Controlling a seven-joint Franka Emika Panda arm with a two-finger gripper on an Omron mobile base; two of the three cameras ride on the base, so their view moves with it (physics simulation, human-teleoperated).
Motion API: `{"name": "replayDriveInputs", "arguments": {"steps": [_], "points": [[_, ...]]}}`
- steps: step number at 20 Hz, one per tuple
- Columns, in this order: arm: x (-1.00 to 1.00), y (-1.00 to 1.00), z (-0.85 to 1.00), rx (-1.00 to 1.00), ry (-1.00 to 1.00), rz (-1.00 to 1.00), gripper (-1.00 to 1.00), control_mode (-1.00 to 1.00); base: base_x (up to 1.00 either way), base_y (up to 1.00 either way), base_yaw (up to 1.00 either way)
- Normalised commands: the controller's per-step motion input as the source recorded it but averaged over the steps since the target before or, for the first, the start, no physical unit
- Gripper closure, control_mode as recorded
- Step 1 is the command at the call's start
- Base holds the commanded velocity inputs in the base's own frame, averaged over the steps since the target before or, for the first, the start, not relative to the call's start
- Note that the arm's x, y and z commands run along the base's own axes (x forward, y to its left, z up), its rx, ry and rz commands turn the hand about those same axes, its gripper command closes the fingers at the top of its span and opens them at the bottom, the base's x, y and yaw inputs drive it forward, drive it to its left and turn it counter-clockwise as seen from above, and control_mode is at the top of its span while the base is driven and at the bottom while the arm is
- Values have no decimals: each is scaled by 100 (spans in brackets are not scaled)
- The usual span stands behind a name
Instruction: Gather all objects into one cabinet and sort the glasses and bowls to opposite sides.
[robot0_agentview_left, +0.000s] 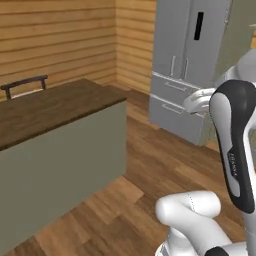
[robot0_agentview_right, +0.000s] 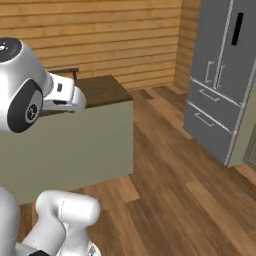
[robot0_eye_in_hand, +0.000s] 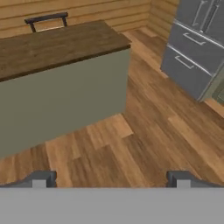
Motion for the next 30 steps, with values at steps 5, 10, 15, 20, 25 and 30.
{"name": "replayDriveInputs", "arguments": {"steps": [5, 10, 15, 20, 25, 30], "points": [[0, 0, 0, 0, 0, 0, -100, 100, 27, 0, -78], [0, 0, 0, 0, 0, 0, -100, 100, 38, 0, -72], [0, 0, 0, 0, 0, 0, -100, 100, 43, 0, -48], [0, 0, 0, 0, 0, 0, -100, 100, 41, 0, -6], [0, 0, 0, 0, 0, 0, -100, 100, 100, 5, -20], [0, 0, 0, 0, 0, 0, -100, 100, 100, 26, -24]]}}
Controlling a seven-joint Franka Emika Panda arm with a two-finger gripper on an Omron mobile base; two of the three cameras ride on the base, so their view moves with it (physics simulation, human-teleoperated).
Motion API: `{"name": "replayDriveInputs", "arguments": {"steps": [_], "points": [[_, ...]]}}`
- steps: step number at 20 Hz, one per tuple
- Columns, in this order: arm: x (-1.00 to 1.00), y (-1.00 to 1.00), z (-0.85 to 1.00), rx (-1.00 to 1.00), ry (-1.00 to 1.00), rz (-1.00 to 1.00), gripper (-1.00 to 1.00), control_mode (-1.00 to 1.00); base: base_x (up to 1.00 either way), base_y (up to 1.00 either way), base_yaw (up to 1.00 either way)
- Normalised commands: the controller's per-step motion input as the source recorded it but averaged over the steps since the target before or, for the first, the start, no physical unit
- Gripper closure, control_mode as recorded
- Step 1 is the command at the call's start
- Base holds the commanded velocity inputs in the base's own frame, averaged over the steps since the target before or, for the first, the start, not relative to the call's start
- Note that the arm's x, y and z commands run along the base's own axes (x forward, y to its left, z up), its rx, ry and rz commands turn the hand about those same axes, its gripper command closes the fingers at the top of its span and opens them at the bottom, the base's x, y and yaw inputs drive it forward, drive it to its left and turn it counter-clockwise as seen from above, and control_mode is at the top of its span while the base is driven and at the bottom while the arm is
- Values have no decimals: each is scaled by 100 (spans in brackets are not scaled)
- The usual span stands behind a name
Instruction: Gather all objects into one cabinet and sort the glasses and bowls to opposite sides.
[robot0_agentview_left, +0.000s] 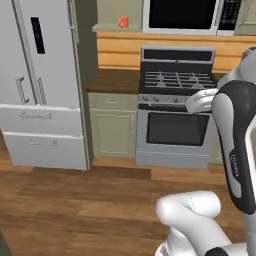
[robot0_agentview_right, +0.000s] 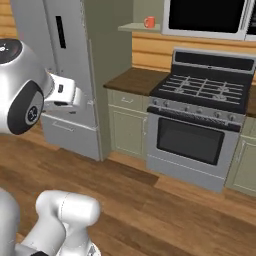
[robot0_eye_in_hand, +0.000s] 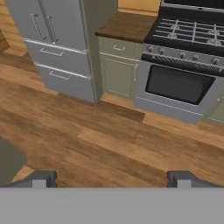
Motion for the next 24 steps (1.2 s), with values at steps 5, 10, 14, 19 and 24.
{"name": "replayDriveInputs", "arguments": {"steps": [5, 10, 14, 19, 24], "points": [[0, 0, 0, 0, 0, 0, -100, 100, 100, 49, -25], [0, 0, 0, 0, 0, 0, -100, 100, 100, 56, -29], [0, 0, 0, 0, 0, 0, -100, 100, 100, 49, -25], [0, 0, 0, 0, 0, 0, -100, 100, 99, 18, -20], [0, 0, 0, 0, 0, 0, -100, 100, 74, 1, -34]]}}
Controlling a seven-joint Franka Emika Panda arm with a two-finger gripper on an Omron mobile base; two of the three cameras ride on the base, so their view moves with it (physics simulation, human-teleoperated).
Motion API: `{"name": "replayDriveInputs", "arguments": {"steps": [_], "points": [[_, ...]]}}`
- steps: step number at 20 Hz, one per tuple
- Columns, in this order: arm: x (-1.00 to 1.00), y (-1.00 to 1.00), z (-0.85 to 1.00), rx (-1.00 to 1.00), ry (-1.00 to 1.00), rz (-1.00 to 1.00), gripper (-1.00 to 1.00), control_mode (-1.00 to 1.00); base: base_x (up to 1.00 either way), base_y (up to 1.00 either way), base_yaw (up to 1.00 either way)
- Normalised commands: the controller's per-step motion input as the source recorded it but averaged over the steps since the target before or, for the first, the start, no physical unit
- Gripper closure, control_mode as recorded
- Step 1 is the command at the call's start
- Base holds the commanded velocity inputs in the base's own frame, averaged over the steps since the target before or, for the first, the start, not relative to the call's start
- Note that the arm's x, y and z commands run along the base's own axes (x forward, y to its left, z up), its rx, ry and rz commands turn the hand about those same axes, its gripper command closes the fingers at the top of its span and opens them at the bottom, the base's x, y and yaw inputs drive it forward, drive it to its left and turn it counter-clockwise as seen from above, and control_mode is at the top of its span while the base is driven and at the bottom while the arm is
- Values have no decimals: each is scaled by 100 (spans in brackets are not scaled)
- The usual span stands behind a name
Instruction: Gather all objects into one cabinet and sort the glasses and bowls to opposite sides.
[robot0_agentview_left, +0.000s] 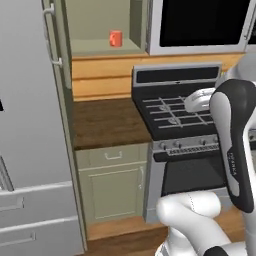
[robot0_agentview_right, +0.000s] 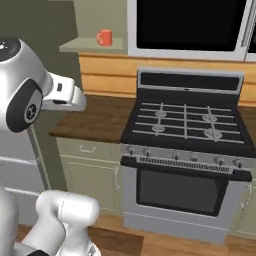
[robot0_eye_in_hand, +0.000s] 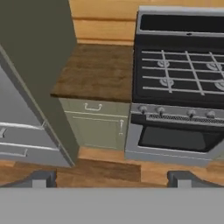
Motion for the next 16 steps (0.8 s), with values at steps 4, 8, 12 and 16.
{"name": "replayDriveInputs", "arguments": {"steps": [4, 8, 12, 16], "points": [[0, 0, 0, 0, 0, 0, -100, 100, 81, 50, -18], [0, 0, 0, 0, 0, 0, -100, 100, 67, 54, -5], [0, 0, 0, 0, 0, 0, -100, 100, 49, 24, -2], [0, 0, 0, 0, 0, 0, -100, 100, 44, 7, -7]]}}
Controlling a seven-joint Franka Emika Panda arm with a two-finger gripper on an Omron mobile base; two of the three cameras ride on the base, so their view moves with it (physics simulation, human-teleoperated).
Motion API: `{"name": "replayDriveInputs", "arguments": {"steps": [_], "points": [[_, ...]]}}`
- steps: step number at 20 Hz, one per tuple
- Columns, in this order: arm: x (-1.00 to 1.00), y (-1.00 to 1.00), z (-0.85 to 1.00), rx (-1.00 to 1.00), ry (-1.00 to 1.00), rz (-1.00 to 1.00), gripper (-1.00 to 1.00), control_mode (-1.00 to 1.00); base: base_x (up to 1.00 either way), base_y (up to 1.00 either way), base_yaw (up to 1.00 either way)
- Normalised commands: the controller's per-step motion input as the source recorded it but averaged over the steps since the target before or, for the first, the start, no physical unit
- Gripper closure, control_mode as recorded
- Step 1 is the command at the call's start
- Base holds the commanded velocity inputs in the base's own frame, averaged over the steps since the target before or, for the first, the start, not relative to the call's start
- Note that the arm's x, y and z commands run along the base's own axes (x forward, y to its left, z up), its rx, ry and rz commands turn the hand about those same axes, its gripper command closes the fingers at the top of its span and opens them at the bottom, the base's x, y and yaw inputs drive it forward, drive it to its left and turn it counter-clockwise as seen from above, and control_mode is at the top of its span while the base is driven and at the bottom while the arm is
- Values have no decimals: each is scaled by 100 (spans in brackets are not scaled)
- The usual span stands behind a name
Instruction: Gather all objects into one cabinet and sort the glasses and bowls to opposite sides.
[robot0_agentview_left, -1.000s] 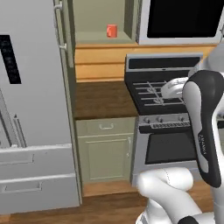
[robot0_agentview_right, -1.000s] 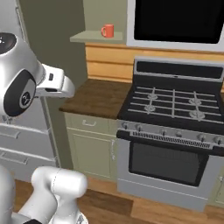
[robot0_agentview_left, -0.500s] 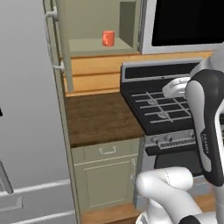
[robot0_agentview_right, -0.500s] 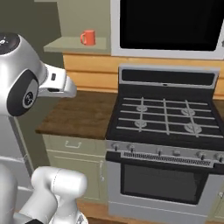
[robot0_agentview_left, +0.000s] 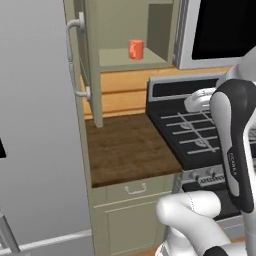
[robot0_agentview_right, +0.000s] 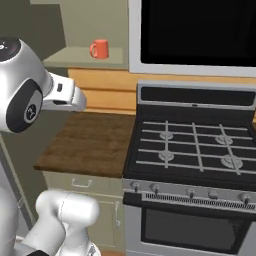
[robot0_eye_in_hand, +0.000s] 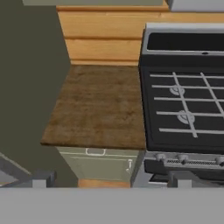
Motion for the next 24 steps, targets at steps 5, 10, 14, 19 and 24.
{"name": "replayDriveInputs", "arguments": {"steps": [5, 10, 14, 19, 24], "points": [[0, 0, 0, 0, 0, 0, -100, 100, 57, 22, 2], [0, 0, 0, 0, 0, 0, -100, 100, 67, 21, 3], [0, 0, 0, 0, 0, 0, -100, 100, 19, 19, 9], [32, 15, 1, -1, -15, -4, -100, -100, 0, 0, 0], [65, 20, 34, -1, -13, 0, -100, -100, 0, 0, 0]]}}
